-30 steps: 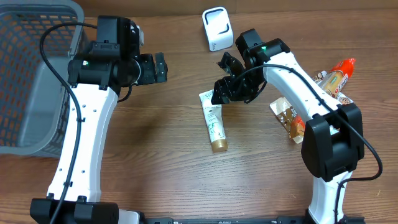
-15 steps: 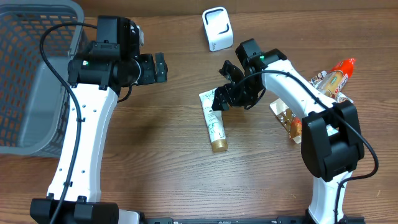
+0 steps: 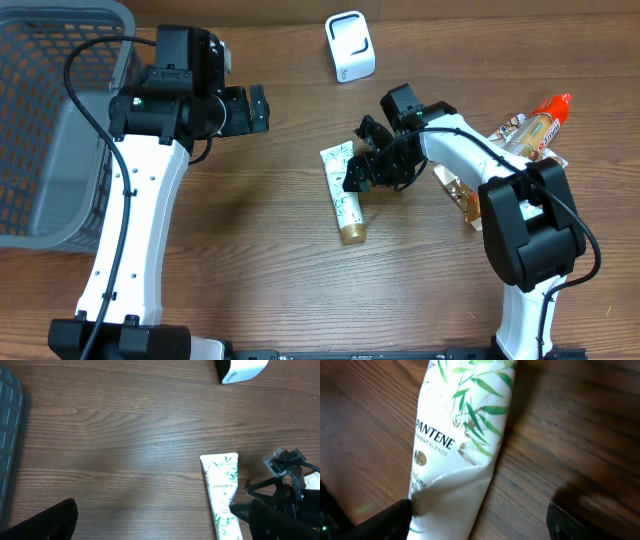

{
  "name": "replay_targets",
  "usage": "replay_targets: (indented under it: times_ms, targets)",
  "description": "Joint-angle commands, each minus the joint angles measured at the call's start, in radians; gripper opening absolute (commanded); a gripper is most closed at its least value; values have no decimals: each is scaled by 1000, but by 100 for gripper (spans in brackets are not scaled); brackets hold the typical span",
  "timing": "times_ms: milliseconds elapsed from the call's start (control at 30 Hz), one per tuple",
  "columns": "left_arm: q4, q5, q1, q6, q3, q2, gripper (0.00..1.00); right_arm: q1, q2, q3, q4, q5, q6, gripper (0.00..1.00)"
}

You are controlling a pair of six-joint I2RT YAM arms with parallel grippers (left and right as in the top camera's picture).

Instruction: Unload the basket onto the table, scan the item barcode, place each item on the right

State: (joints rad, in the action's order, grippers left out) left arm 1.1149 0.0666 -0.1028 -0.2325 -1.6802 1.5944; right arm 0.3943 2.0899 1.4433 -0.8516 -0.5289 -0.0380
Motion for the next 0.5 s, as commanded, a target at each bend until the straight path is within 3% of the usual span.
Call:
replay_targets:
  times_ms: [0,200,333,467]
  targets:
    - [0,-3,-2,16,-18,-13,100,5,-6,-40,47,-42,51,86]
    - [0,-3,-2,16,-18,-13,100,15,-2,-92,124,-40,115,84]
    - [0,-3,-2,16,-18,-13,100,16,-2,-115,148,-41,121,73]
    - [0,-3,-2,16,-18,-13,100,16,-2,-115,154,-40,125,52]
